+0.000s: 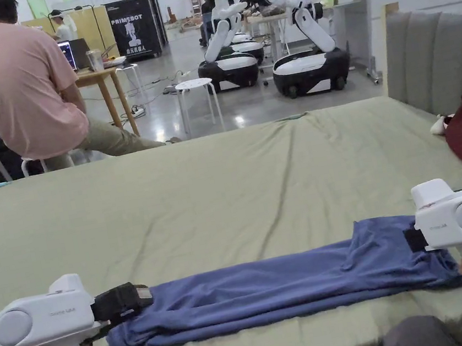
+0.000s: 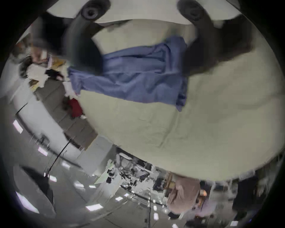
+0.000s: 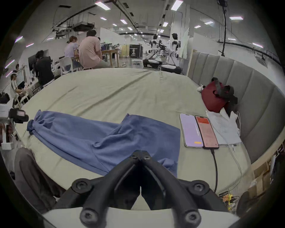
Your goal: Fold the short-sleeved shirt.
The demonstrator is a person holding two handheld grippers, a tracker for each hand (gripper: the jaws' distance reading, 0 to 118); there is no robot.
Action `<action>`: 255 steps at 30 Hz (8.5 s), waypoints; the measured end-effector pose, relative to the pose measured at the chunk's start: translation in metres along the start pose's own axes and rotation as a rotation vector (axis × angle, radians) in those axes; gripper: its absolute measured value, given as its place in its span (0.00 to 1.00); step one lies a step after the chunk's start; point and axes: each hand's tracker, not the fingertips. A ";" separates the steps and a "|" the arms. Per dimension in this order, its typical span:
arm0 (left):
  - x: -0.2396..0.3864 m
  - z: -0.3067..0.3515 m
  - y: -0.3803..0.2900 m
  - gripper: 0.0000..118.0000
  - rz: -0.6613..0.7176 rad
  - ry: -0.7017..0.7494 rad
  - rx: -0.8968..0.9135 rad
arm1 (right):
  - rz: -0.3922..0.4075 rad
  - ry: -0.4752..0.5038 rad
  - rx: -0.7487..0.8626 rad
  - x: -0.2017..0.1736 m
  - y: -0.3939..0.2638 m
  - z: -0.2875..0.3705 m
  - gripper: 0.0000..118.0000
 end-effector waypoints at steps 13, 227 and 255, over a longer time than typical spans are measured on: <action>-0.049 -0.018 -0.012 1.00 0.242 -0.139 -0.059 | 0.018 0.021 -0.025 -0.029 0.001 0.006 0.00; 0.114 -0.102 0.051 0.96 -0.098 -0.163 -0.037 | -0.108 0.174 0.067 -0.050 0.000 -0.012 0.00; 0.160 -0.191 -0.008 0.01 -0.133 -0.304 -0.327 | -0.080 0.201 0.100 -0.063 0.026 0.005 0.00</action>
